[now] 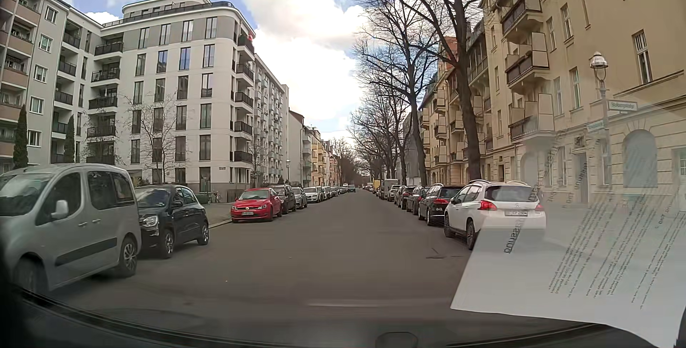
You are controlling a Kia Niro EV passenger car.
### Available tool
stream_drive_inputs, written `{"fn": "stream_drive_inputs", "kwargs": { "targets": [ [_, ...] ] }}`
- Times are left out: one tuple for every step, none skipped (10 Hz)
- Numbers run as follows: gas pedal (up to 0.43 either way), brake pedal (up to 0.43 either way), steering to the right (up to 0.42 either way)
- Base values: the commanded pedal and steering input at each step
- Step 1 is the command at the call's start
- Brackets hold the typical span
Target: Follow the waypoints while adhering to traffic rules and regulations
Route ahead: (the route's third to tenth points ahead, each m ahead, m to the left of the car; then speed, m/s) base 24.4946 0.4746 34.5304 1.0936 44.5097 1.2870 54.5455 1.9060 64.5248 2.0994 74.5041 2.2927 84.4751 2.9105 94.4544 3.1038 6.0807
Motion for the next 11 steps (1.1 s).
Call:
{"fn": "stream_drive_inputs", "kwargs": {
  "targets": [
    [0.177,0.03,-0.004],
    [0.177,0.03,-0.002],
    [0.177,0.03,-0.001],
    [0.177,0.03,-0.001],
    [0.177,0.03,0.0],
    [0.157,0.03,0.0],
    [0.157,0.03,0.0],
    [0.157,0.03,0.0],
    [0.15,0.03,0.0],
    [0.15,0.03,0.0],
    [0.13,0.03,0.0]
  ]
}}
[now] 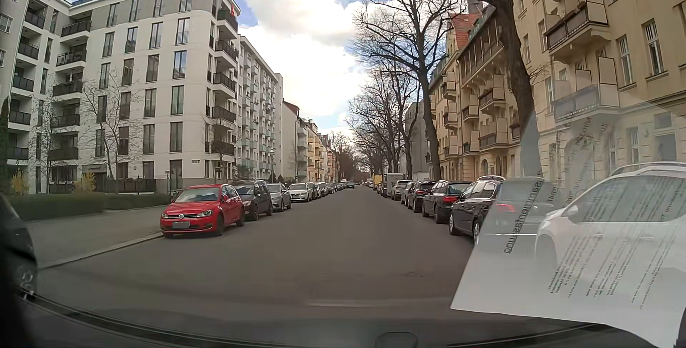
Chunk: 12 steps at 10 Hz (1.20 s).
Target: Follow the waypoints while adhering to traffic rules and regulations
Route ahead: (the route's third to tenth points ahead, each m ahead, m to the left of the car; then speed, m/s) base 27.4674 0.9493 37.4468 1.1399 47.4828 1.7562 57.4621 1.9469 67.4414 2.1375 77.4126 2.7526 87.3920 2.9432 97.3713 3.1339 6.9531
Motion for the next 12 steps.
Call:
{"fn": "stream_drive_inputs", "kwargs": {
  "targets": [
    [0.118,0.03,0.0],
    [0.118,0.03,0.0],
    [0.118,0.03,0.0],
    [0.11,0.03,0.0],
    [0.098,0.03,0.0],
    [0.098,0.03,-0.003],
    [0.098,0.03,-0.006],
    [0.098,0.03,-0.005],
    [0.098,0.03,-0.003],
    [0.098,0.03,-0.001],
    [0.079,0.03,-0.001],
    [0.079,0.03,-0.001]
  ]
}}
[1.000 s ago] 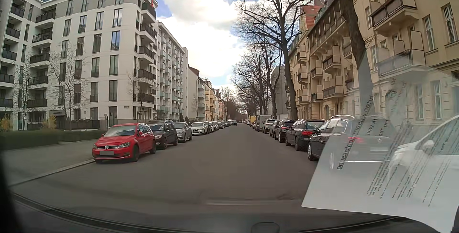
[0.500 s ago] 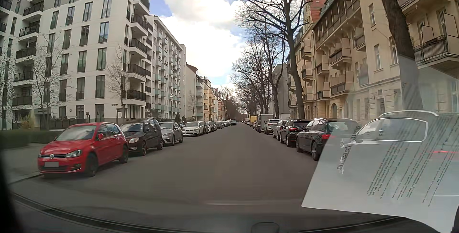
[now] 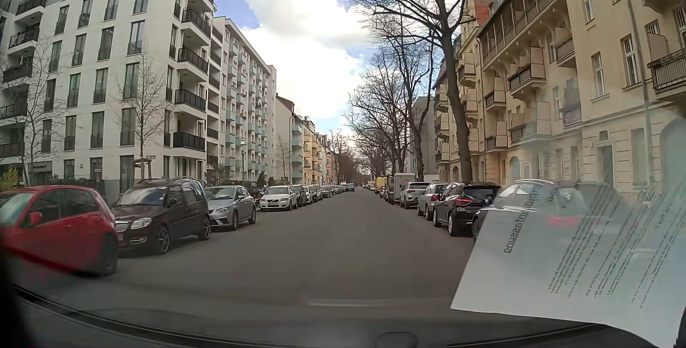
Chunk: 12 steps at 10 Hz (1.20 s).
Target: Follow the waypoints while adhering to traffic rules and regulations
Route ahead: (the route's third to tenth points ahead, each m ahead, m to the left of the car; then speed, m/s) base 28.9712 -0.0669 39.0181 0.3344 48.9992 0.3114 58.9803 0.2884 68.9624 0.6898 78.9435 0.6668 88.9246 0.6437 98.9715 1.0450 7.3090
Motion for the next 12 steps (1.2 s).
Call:
{"fn": "stream_drive_inputs", "kwargs": {
  "targets": [
    [0.079,0.03,-0.001],
    [0.079,0.03,-0.001],
    [0.079,0.03,0.0],
    [0.079,0.03,0.0],
    [0.079,0.03,0.0],
    [0.079,0.03,0.0],
    [0.079,0.024,0.0],
    [0.079,0.03,0.0],
    [0.039,0.03,0.0],
    [0.039,0.03,0.0],
    [0.039,0.03,-0.001],
    [0.039,0.03,0.0]
  ]
}}
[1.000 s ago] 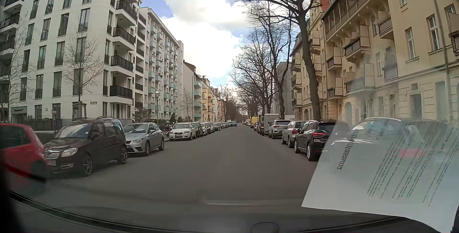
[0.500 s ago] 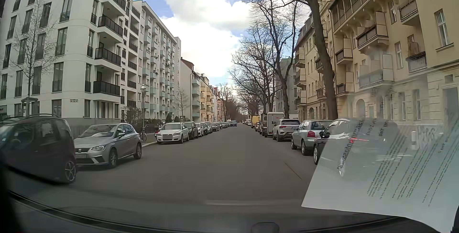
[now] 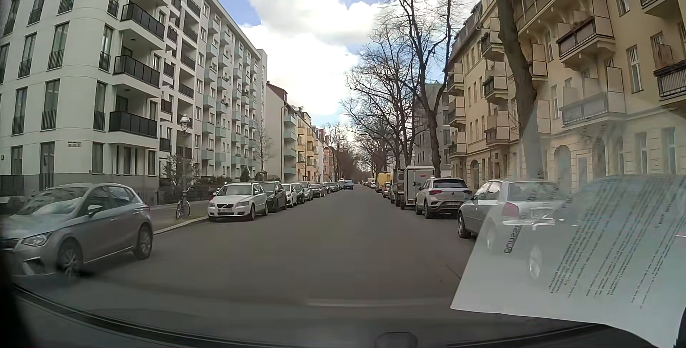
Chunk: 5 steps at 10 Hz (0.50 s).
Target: Follow the waypoints while adhering to traffic rules and regulations
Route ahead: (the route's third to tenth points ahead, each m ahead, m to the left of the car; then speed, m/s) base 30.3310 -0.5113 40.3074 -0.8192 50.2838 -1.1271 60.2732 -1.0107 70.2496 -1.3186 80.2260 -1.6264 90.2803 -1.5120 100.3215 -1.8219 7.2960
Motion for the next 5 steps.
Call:
{"fn": "stream_drive_inputs", "kwargs": {
  "targets": [
    [0.039,0.03,-0.001],
    [0.039,0.03,0.0],
    [0.039,0.03,-0.001],
    [0.039,0.03,0.0],
    [0.039,0.03,0.0]
  ]
}}
